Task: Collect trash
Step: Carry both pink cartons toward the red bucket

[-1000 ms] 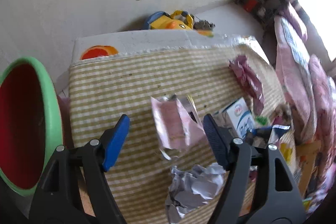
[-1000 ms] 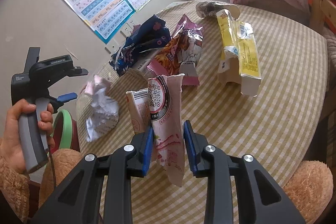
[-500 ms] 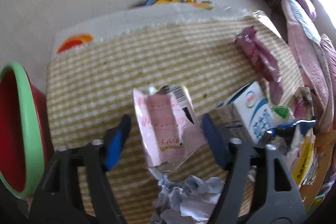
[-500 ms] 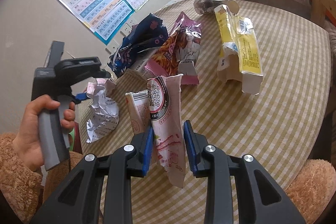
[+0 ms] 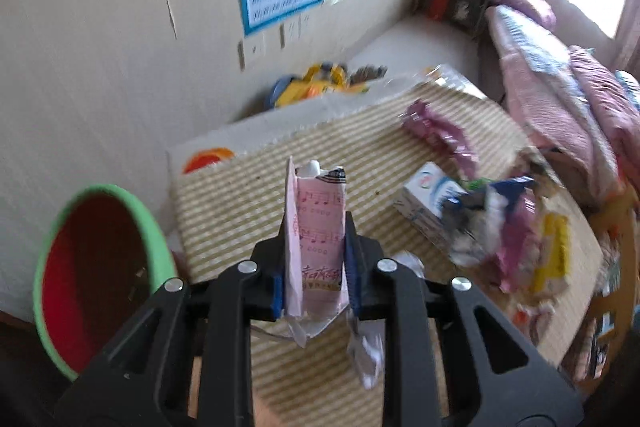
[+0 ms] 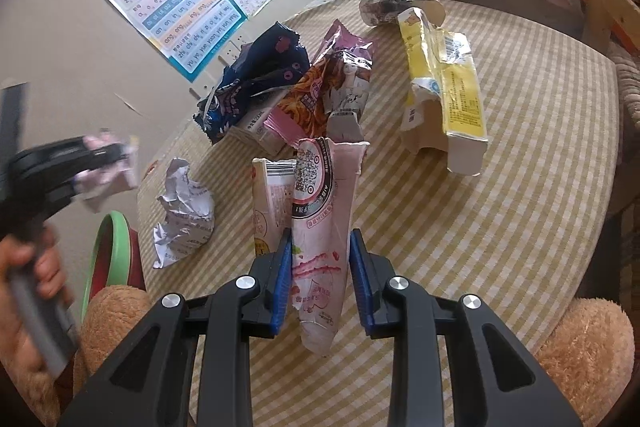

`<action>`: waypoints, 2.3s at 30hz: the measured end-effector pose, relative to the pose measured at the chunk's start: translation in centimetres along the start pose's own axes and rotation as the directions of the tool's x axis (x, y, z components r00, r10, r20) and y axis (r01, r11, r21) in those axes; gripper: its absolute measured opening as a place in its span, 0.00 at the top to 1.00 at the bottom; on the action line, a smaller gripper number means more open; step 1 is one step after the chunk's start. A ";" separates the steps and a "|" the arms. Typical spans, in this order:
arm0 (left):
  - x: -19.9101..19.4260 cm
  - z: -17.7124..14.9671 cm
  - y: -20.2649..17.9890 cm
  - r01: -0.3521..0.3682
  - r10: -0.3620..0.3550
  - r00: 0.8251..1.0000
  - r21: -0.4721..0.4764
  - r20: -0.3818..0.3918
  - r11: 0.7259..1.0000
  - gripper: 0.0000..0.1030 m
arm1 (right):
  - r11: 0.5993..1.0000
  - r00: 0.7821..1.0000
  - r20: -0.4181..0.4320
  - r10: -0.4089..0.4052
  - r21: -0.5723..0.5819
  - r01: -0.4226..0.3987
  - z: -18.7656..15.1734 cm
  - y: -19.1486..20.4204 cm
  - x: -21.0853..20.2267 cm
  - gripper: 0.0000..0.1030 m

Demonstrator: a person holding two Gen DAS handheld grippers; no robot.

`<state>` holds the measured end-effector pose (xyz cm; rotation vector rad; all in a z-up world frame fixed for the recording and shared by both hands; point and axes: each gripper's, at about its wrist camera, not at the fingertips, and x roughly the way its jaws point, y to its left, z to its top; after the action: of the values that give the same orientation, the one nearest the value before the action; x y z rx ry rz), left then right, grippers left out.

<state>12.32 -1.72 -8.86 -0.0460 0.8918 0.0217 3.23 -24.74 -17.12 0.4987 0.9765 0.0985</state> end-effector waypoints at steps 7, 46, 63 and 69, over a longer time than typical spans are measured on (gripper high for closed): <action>-5.8 -3.1 0.0 0.074 -0.077 0.995 0.053 0.056 0.996 0.78 | 1.000 0.996 0.087 0.002 -0.026 0.000 0.5 2.7 -4.5 0.75; -11.1 -3.5 6.3 0.057 -0.057 0.983 0.007 0.173 0.998 0.78 | 0.975 0.976 0.200 0.090 -0.218 -0.045 2.3 15.5 -11.9 0.75; -10.9 -3.7 11.5 -0.013 0.030 0.984 -0.096 0.175 0.995 0.78 | 0.951 0.980 0.156 0.121 -0.301 -0.070 2.2 19.8 -9.9 0.75; -10.6 -4.1 14.1 -0.037 0.060 0.985 -0.140 0.162 0.989 0.78 | 0.936 0.983 0.129 0.131 -0.344 -0.080 1.9 22.1 -8.8 0.75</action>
<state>1.99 12.21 -3.63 -0.1487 0.7240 0.1307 2.91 -8.57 0.36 0.2371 0.7637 0.3166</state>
